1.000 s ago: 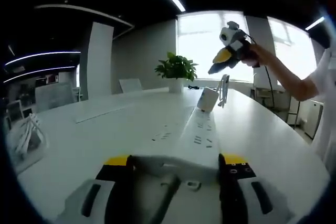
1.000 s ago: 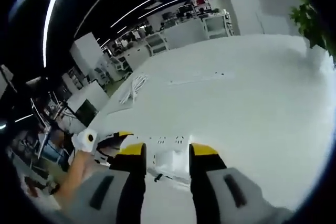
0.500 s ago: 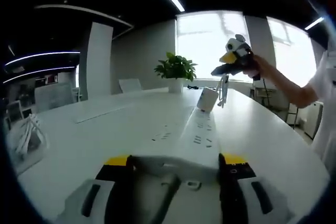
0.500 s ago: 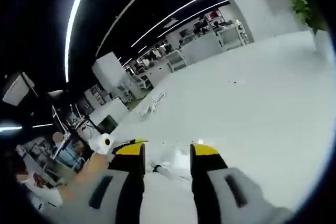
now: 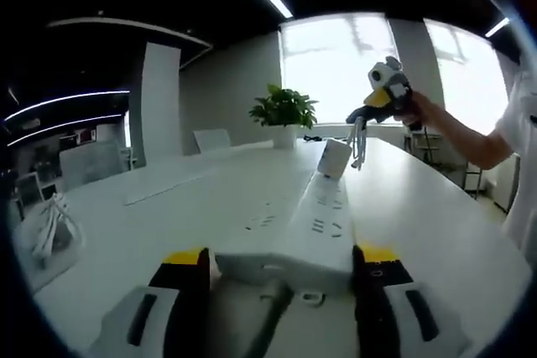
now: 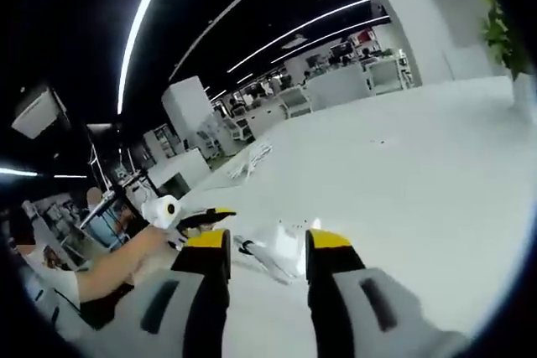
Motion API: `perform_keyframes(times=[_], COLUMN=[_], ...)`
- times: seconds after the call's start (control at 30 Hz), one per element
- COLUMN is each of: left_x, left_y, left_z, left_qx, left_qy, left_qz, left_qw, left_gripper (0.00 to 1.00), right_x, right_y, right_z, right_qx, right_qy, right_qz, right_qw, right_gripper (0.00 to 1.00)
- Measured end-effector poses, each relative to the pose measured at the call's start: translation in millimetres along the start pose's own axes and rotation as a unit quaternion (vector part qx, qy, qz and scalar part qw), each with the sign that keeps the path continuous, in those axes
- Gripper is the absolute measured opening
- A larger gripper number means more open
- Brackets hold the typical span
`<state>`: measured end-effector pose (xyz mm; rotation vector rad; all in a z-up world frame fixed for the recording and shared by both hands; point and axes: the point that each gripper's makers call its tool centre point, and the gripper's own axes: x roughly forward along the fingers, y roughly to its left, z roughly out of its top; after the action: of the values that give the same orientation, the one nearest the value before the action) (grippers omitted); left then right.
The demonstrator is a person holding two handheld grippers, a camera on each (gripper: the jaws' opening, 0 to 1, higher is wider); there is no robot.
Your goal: Straighten the power strip on the desk, plug the charger into it
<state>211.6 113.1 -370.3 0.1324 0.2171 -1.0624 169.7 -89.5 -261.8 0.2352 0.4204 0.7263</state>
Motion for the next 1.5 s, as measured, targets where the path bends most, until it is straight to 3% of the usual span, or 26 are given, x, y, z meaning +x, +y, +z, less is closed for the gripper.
perform_keyframes(times=[0.1, 0.23, 0.47, 0.97, 1.2, 1.5], left_x=[-3, -8, -22, -58, -73, -79], left_y=[-0.3, 0.4, 0.2, -23.3, -38.9, -54.4], left_z=[-1.6, 0.5, 13.6, 58.5, 65.8, 63.9], left_qx=[-0.006, -0.004, -0.037, -0.015, -0.017, 0.002], left_qy=[0.009, 0.009, 0.005, -0.019, -0.016, 0.011], left_qz=[0.004, 0.014, 0.03, 0.047, 0.05, 0.051], left_qw=[0.9999, 0.9999, 0.9989, 0.9986, 0.9985, 0.9986], left_gripper=[0.69, 0.68, 0.6, 0.67, 0.71, 0.79], right_x=[-1, -4, -7, -6, -6, -12], right_y=[0, -2, -3, 7, 10, 15], right_z=[-1.5, -1.7, 1.4, 6.0, 6.8, 4.9], right_qx=[-0.032, -0.044, -0.058, -0.065, -0.089, -0.11], right_qy=[-0.001, -0.002, -0.007, -0.012, -0.008, -0.002], right_qz=[-0.001, -0.004, -0.001, 0.021, 0.02, 0.017], right_qw=[0.9995, 0.999, 0.9983, 0.9976, 0.9958, 0.9938], right_gripper=[0.34, 0.35, 0.37, 0.41, 0.42, 0.44])
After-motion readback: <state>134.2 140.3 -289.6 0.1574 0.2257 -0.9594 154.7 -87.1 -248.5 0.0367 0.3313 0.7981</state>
